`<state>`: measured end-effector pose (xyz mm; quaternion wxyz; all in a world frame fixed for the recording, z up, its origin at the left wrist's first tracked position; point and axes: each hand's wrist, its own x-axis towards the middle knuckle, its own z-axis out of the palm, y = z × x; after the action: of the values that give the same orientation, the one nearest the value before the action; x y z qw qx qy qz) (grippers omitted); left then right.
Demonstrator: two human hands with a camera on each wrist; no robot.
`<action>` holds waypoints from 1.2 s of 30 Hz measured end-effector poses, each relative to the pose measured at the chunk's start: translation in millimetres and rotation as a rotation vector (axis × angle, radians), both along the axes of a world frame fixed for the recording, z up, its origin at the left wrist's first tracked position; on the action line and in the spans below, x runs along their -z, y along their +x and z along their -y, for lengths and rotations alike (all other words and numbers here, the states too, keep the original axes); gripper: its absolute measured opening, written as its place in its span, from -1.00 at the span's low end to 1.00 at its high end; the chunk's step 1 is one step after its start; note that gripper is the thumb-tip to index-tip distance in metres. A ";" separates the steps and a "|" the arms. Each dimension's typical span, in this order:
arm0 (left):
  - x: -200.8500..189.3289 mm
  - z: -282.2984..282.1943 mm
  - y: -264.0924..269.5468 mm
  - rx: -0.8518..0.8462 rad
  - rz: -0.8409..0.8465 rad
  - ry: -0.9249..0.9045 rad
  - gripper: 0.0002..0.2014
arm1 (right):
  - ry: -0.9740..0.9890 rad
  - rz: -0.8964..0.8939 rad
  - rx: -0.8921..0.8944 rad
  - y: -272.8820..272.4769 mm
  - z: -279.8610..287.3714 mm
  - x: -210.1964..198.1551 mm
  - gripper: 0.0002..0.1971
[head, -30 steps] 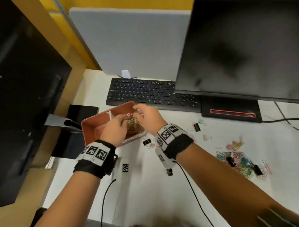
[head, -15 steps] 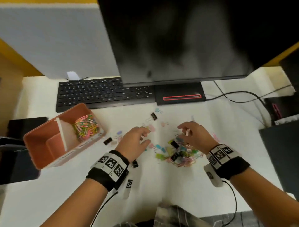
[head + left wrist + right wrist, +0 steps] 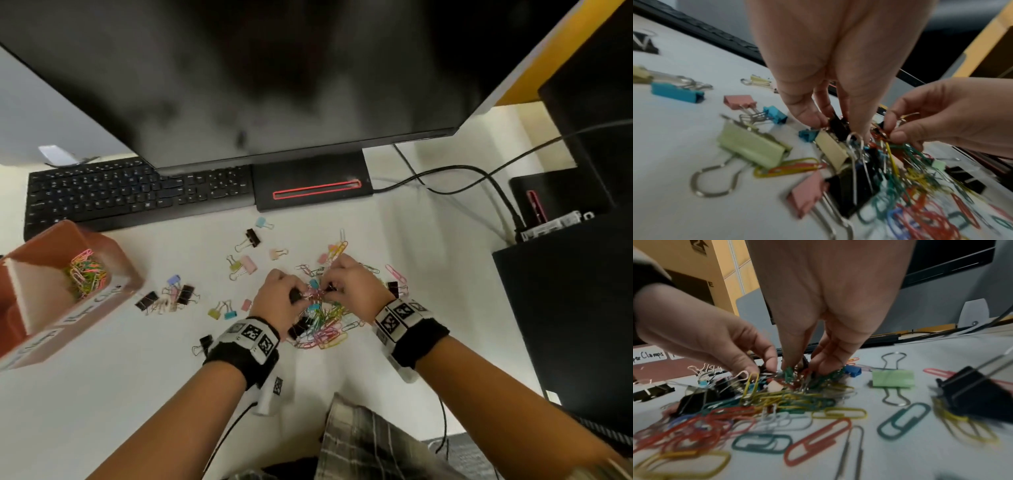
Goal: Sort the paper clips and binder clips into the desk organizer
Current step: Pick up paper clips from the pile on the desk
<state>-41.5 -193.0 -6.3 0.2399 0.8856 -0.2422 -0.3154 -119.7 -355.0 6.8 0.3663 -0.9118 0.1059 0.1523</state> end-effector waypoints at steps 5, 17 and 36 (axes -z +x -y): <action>-0.8 -11.6 10.8 -0.048 0.052 -0.049 -0.88 | 0.086 0.100 0.094 3.0 26.0 -4.1 -0.97; -22.2 -1.1 6.7 0.025 0.297 -0.073 -0.73 | -0.014 -0.024 0.257 -0.7 88.6 -2.4 -0.86; 5.0 29.7 2.2 0.231 0.138 0.088 -0.88 | 0.057 -0.005 0.459 -0.2 76.1 -1.8 -0.57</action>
<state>-39.4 -222.6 -11.4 0.1459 0.8810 -0.3443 -0.2897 -119.9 -431.1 8.5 0.4167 -0.8528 0.3068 0.0702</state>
